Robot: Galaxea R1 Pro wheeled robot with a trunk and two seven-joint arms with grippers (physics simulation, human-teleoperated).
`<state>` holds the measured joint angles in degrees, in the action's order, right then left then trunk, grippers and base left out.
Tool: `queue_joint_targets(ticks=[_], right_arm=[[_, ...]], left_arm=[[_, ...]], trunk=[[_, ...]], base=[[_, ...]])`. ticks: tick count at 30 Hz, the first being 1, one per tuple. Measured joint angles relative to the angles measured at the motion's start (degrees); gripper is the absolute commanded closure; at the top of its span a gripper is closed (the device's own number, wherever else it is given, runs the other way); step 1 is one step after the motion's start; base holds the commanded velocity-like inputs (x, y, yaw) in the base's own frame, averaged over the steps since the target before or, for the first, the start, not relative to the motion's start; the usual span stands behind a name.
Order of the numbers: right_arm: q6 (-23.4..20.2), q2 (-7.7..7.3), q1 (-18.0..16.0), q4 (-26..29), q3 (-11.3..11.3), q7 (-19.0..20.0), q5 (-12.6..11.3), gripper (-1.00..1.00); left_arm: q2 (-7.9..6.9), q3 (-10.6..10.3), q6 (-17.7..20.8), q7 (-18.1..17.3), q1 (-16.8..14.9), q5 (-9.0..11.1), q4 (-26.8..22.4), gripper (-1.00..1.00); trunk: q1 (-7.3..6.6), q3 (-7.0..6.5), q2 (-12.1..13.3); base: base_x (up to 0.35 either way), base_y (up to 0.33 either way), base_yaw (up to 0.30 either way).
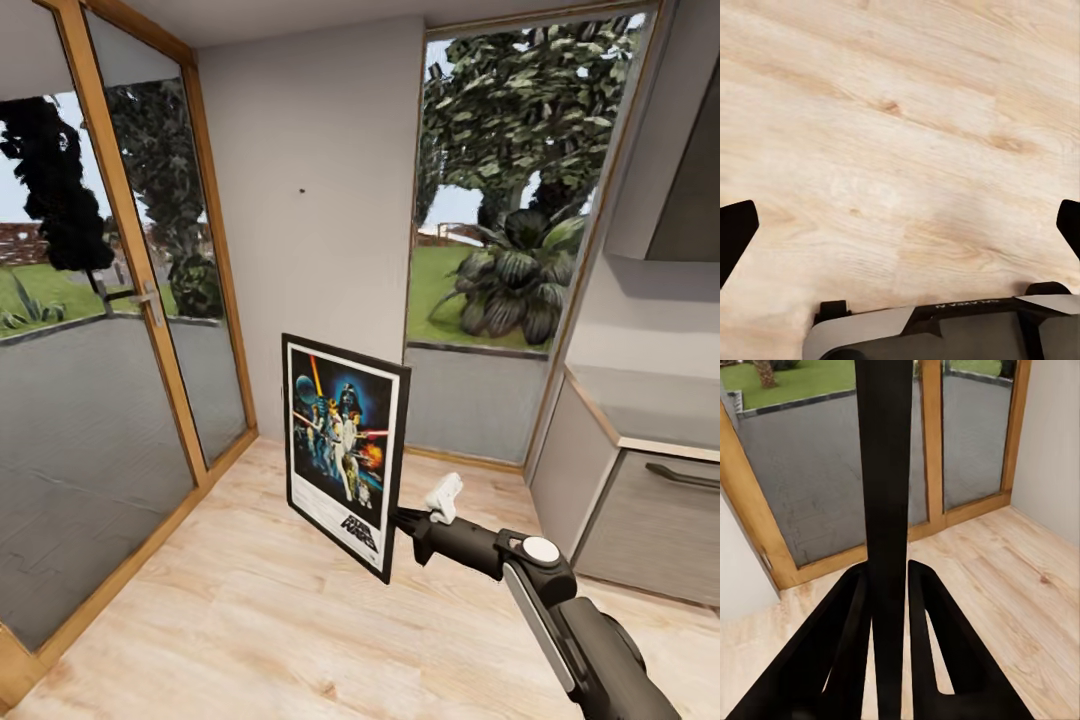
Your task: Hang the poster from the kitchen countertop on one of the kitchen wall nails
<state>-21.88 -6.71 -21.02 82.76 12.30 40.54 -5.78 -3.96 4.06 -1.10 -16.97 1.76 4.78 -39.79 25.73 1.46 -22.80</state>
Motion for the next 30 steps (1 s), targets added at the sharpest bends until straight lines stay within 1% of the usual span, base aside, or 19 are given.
queue_joint_targets(ticks=[1,2,6,21,25,30], right_arm=[[0.0,0.0,0.0,0.0,-0.54,0.52,0.0,1.0],[0.0,-0.02,-0.01,-0.02,-1.86,2.26,0.02,1.0],[-0.04,0.01,-0.01,-0.05,-3.06,4.5,0.11,1.0],[-0.05,0.15,-0.01,-0.07,-3.4,4.77,0.24,1.0],[-0.06,0.15,-0.01,-0.07,-3.39,4.77,0.26,1.0],[-0.08,0.15,0.0,-0.05,-3.41,4.77,0.2,1.0]], left_arm=[[0.0,0.0,0.0,0.0,0.0,0.0,0.0,-1.0],[0.0,0.0,0.0,-0.01,0.0,0.0,0.0,-1.0],[0.0,0.0,0.0,-0.02,0.0,0.0,0.0,-1.0],[0.0,0.0,0.0,-0.02,0.0,0.0,0.0,-1.0],[0.0,0.0,-0.01,-0.01,0.0,0.0,0.01,-1.0],[-0.01,-0.03,-0.03,-0.01,-0.01,-0.06,0.03,-1.0]], trunk=[[0.0,0.0,0.0],[0.0,0.0,0.0],[0.0,0.0,0.0],[0.0,0.0,0.0],[0.01,-0.05,0.0],[0.01,-0.16,0.0]], base=[[0.162,0.316,0.0],[0.16,0.317,0.0],[0.153,0.319,0.0],[0.141,0.323,-0.009],[0.112,0.264,-0.193],[0.031,0.07,-0.278]])
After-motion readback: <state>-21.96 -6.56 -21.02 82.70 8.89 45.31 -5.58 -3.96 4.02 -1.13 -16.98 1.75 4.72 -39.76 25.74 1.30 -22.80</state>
